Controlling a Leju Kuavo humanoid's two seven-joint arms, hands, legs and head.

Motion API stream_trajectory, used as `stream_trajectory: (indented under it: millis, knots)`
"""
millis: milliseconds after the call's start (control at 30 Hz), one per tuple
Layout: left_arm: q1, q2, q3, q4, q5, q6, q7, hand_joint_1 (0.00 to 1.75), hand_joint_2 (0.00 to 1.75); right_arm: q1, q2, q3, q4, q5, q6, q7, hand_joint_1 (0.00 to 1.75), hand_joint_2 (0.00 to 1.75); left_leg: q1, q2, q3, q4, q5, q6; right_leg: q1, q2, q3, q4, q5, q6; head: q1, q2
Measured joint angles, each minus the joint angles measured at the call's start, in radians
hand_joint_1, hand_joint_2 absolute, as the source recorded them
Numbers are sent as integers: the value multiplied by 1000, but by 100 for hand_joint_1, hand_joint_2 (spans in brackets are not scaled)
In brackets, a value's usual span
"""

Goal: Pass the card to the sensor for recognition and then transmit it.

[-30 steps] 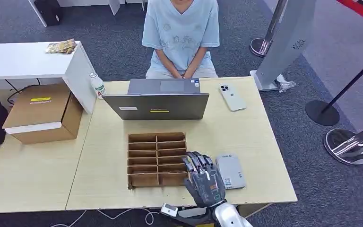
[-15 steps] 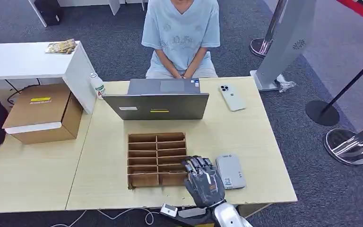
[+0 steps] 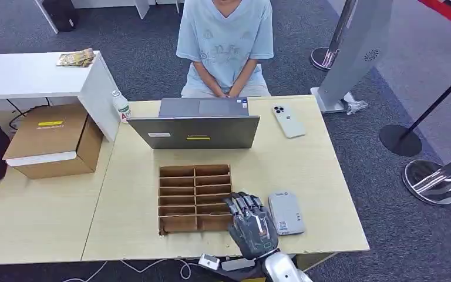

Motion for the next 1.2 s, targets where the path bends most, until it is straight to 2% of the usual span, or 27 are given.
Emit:
stream_trajectory:
  millis: [100, 367, 600, 1200]
  knots:
    - [0, 0, 4, 0, -5, 0, -1, 0, 0, 0, 1, 0, 0, 2, 6, 5, 66, 175, 0, 0, 0, 0, 0, 0, 0, 0, 0, 0, 0, 0, 0, 0]
    - [0, 0, 11, 0, -6, 0, -1, 0, 0, -2, 1, 0, 0, 11, 8, 6, 73, 175, 0, 0, 0, 0, 0, 0, 0, 0, 0, 0, 0, 0, 0, 0]
    - [0, 0, 12, 0, -8, -2, -1, 0, 0, -5, 8, 1, 9, 16, 8, 8, 68, 175, 0, 0, 0, 0, 0, 0, 0, 0, 0, 0, 0, 0, 0, 0]
    - [0, -2, 15, 0, -10, -10, -7, 0, 0, -18, 34, 20, 35, 31, 22, 8, 68, 175, 0, 0, 0, 0, 0, 0, 0, 0, 0, 0, 0, 0, 0, 0]
